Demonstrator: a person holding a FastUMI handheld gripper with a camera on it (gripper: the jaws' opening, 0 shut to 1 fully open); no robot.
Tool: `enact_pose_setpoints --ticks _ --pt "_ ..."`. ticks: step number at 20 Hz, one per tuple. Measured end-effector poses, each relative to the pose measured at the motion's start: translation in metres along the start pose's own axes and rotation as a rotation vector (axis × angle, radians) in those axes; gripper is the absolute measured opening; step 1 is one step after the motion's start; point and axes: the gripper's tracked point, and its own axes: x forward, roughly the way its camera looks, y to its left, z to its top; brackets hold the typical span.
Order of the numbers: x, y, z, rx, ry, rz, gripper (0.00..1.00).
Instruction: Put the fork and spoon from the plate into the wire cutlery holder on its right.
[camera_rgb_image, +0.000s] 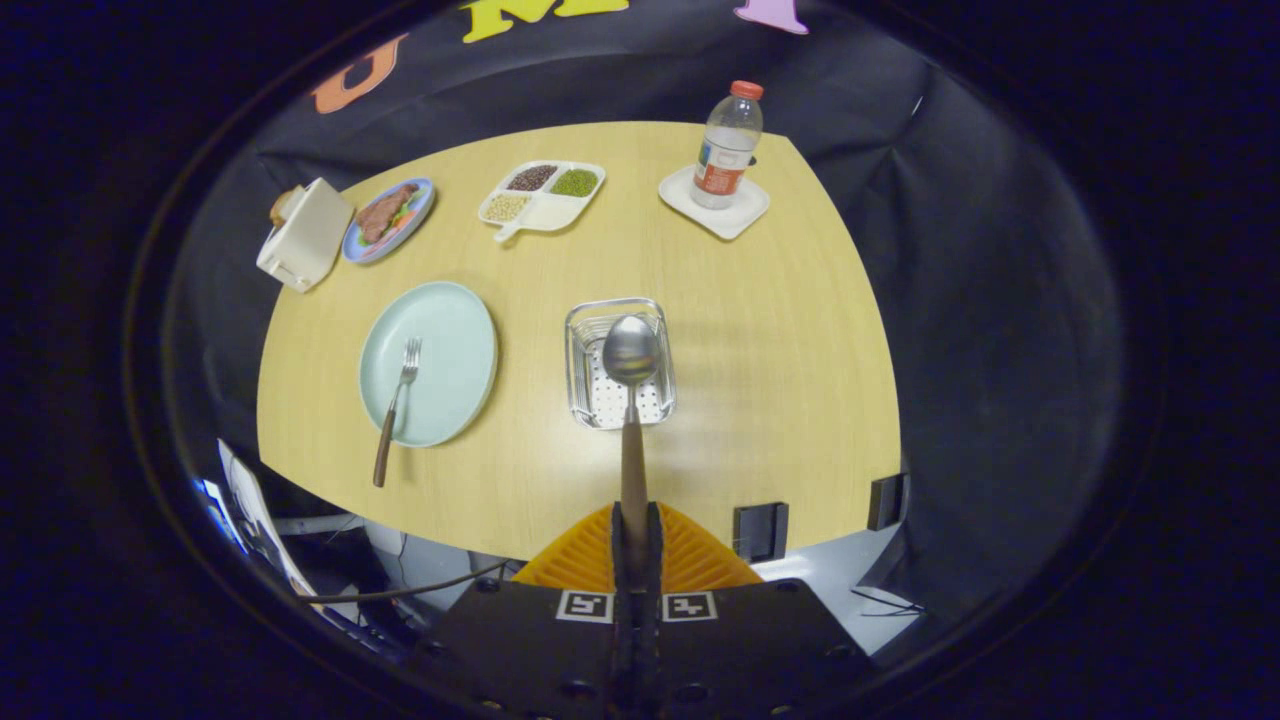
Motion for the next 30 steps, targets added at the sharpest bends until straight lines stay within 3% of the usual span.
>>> enact_pose_setpoints --ticks 4,9,15,22,30 --pt "-0.007 0.007 0.016 0.011 -0.053 0.019 0.12" --pt "-0.034 0.028 0.02 0.027 -0.137 0.077 0.96" --pt "-0.038 0.094 -0.009 -0.042 -0.142 0.168 0.92" --pt "-0.001 0.199 -0.054 -0.087 0.019 0.261 0.92" --pt "0.062 0.26 -0.045 -0.02 0.052 0.258 0.91"
